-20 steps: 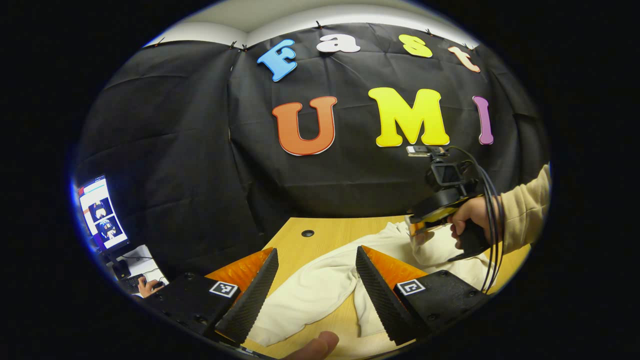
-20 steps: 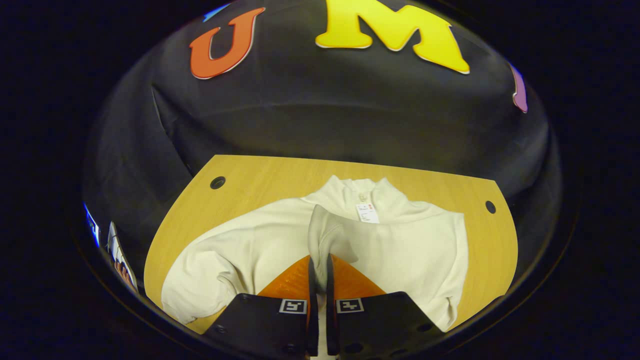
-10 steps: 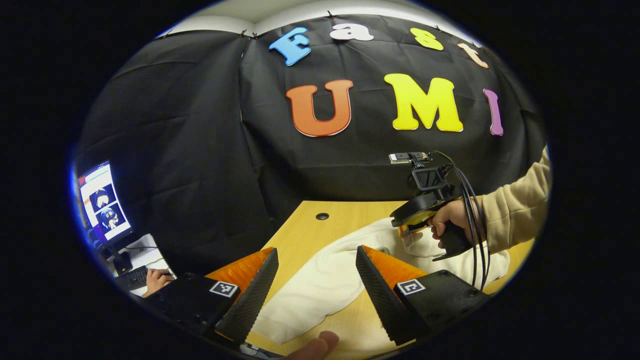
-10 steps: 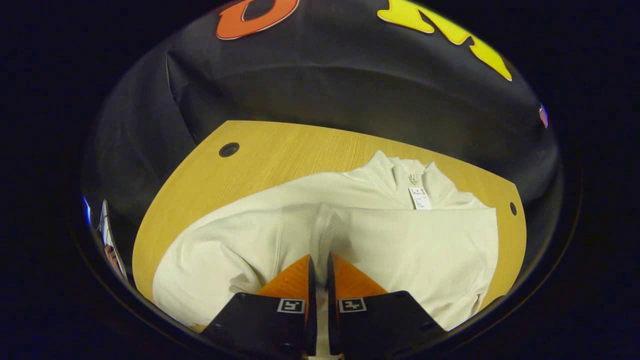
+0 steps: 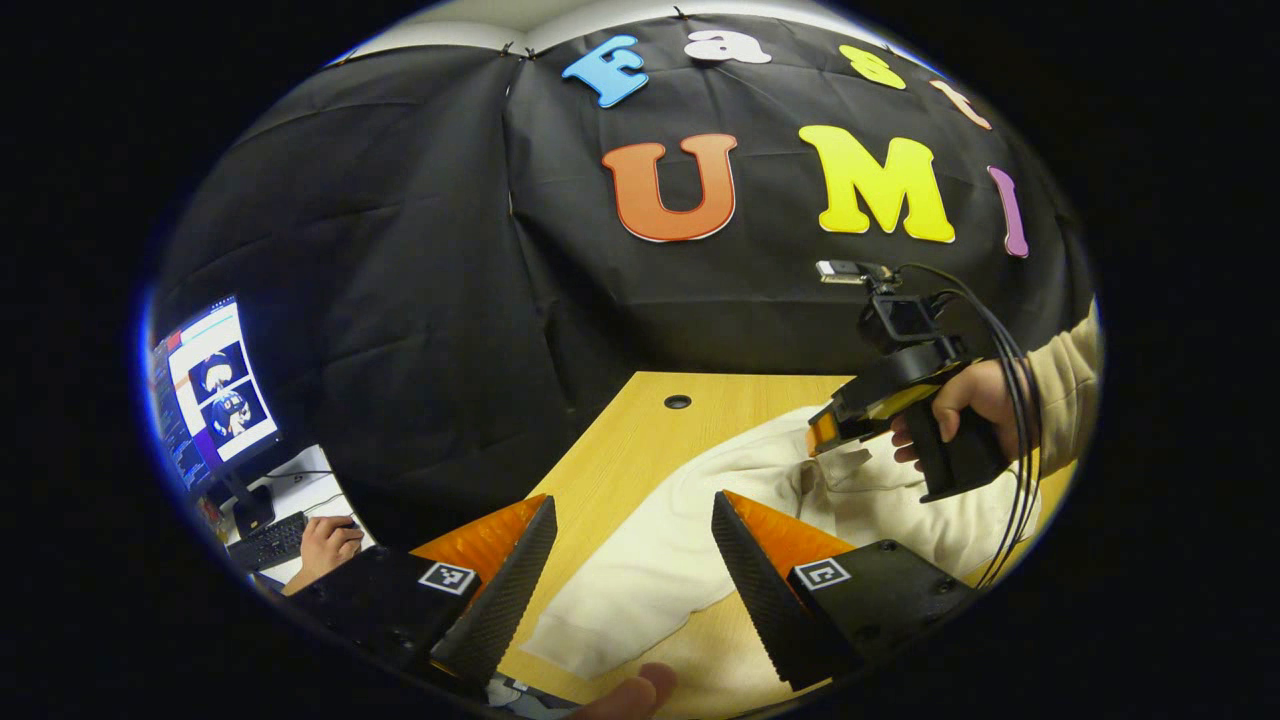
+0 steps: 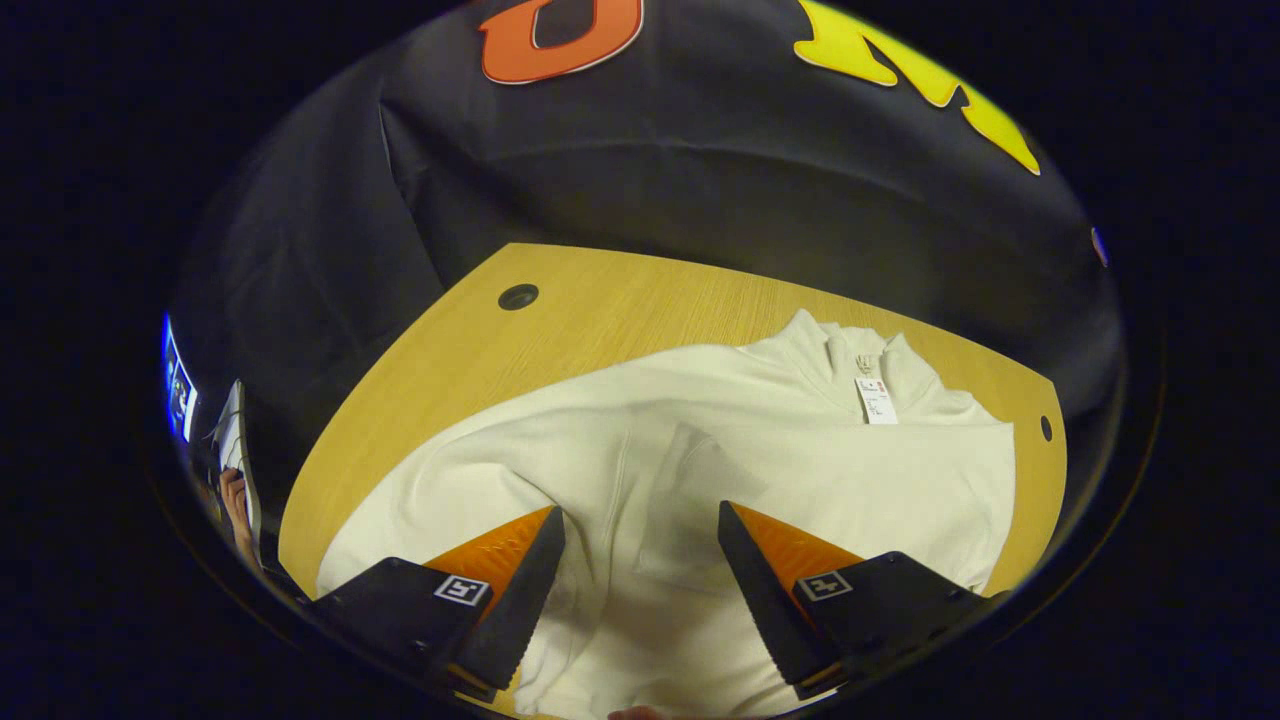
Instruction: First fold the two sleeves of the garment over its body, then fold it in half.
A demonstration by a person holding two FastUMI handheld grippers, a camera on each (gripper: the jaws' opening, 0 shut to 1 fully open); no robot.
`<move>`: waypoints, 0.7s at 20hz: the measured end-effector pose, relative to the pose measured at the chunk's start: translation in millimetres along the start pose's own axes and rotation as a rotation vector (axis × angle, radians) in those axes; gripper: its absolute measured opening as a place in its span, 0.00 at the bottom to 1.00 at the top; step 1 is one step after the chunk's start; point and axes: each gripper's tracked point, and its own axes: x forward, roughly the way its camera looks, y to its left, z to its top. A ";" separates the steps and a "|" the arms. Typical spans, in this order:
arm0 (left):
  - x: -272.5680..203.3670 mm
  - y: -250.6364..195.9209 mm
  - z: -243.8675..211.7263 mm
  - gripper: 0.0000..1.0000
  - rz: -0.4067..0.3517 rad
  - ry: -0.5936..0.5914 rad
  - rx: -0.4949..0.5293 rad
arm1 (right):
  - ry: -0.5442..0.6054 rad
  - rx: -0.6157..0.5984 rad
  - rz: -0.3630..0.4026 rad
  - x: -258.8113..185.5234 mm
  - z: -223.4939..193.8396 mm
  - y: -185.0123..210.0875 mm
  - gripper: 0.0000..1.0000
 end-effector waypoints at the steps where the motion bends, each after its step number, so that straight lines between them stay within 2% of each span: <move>1: 0.0 2.9 -5.0 0.99 0.008 0.011 -0.001 | -0.003 0.004 0.002 -9.6 -2.0 -5.2 0.93; 2: 1.1 4.6 -10.6 0.99 0.015 0.023 -0.006 | -0.006 0.010 0.003 -17.5 -3.6 -11.7 0.96; 6: 1.3 20.8 -42.1 0.99 0.067 0.095 -0.037 | -0.027 0.010 0.002 -49.8 -15.8 -44.8 0.96; 11: -0.5 44.1 -96.0 0.99 0.151 0.221 -0.073 | 0.007 0.012 -0.023 -74.3 -60.0 -89.8 0.96; 14: -2.5 43.3 -132.9 0.99 0.151 0.327 -0.129 | 0.031 0.001 -0.060 -81.1 -83.4 -113.9 0.96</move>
